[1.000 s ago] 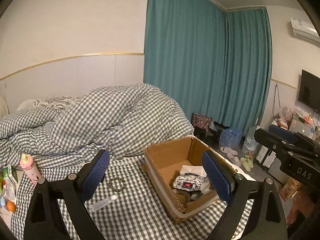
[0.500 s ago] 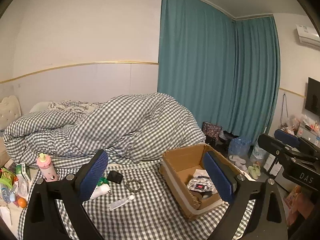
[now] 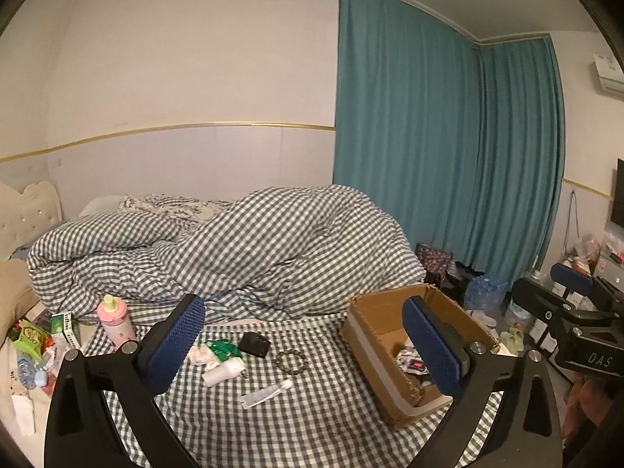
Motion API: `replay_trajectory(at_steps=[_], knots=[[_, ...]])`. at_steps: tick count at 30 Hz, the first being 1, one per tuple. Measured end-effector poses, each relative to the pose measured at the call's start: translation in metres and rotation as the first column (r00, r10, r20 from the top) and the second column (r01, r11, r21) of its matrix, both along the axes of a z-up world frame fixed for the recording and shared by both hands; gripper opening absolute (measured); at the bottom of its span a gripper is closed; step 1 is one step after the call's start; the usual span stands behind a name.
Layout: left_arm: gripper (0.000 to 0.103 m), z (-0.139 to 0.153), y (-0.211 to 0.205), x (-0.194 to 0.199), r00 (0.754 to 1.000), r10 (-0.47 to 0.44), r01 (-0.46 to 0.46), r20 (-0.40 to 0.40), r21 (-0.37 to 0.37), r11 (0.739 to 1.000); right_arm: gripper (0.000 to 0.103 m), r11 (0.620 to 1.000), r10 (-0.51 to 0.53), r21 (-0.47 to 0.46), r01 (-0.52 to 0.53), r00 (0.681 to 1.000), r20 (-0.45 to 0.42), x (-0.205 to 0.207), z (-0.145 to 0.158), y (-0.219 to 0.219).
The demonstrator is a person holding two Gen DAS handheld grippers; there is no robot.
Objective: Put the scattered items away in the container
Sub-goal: 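Withdraw both tools from the box back over the items on the bed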
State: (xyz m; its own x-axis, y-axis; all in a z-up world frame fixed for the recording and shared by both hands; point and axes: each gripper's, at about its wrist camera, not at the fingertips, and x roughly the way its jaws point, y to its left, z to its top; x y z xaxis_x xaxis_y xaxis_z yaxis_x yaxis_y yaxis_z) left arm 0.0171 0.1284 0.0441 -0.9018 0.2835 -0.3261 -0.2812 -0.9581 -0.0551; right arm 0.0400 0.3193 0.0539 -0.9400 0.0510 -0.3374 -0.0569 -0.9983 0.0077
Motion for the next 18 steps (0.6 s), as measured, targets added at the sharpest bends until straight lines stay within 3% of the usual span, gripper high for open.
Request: replay_trajectory(at_steps=[18], knots=[[0.103,-0.015,-0.074,-0.016,0.989,0.143,-0.142,0.036,-0.013,0.99,0.103,0.993,0.116,0.005,-0.116,0.992,0.04,-0.029,-0.02,-0.057]])
